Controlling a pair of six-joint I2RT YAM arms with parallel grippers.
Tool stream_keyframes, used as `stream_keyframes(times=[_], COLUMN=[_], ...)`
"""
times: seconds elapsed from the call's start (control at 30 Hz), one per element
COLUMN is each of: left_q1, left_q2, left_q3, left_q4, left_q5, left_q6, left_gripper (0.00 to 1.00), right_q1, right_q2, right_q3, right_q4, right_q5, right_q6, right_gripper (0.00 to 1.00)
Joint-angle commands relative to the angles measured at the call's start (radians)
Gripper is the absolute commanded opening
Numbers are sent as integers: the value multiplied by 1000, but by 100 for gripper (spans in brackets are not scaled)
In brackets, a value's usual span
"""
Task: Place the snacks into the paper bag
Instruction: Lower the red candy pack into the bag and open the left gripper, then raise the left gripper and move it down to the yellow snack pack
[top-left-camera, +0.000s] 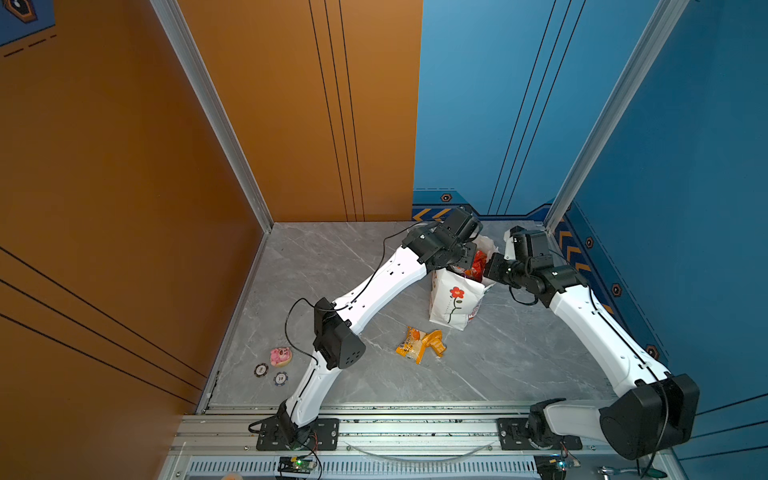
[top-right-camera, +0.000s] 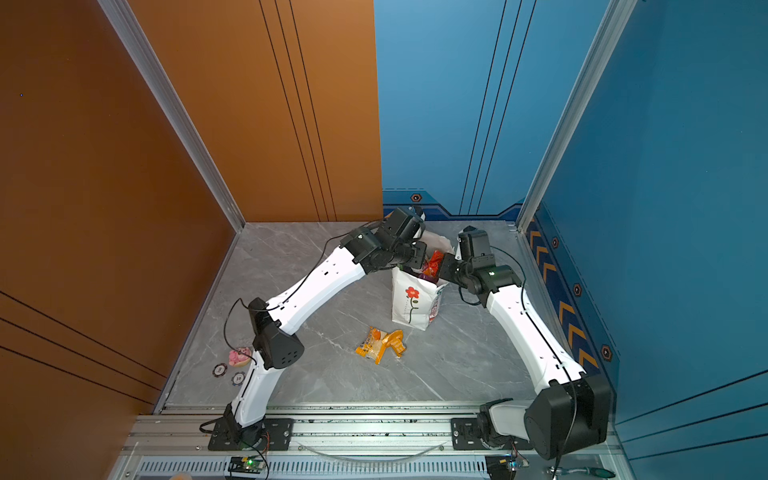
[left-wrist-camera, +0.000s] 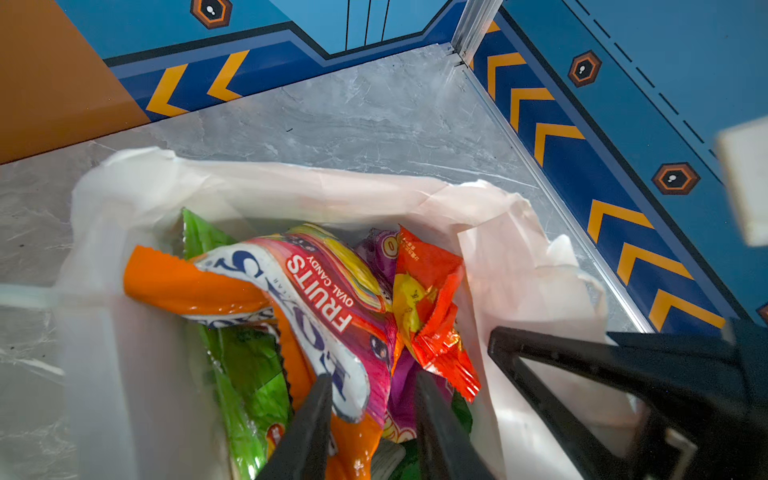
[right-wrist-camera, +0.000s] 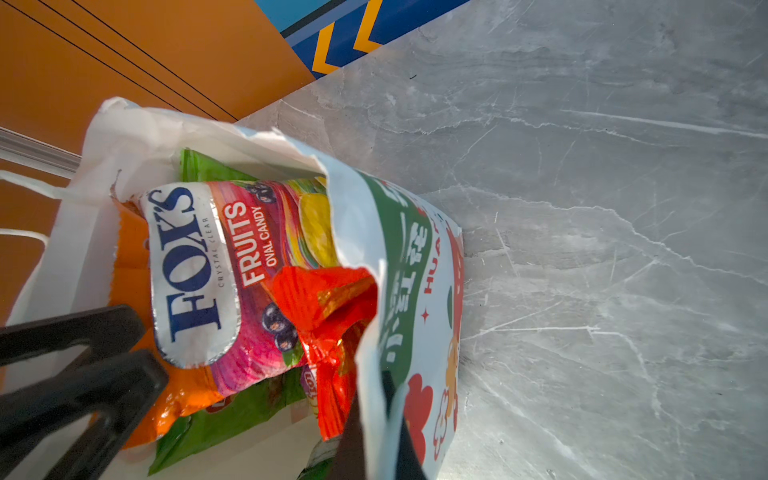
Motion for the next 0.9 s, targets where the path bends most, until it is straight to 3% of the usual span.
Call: stream_keyframes(times=[0.0,0.27,0.5,0.87], left_q1=[7,-3,-2,30], left_q2=[-68,-171,-327,-761], left_q3=[4,-63,-229,-912], left_q4=[-22,-22,-13,382], left_q5=[-20,17,3,-21], left_q6=[28,54,75,52], left_gripper=[36,46,52,65], right_q1=[11,10,10,11], right_q2=[-17,-15,-16,-25], right_q3=[-4,2,-2,-5], right_q4=[-14,-17,-17,-25], right_q5=[-27,-27,-28,-18], right_q6=[1,-2,-3,-4], right_gripper=[3,4,4,4])
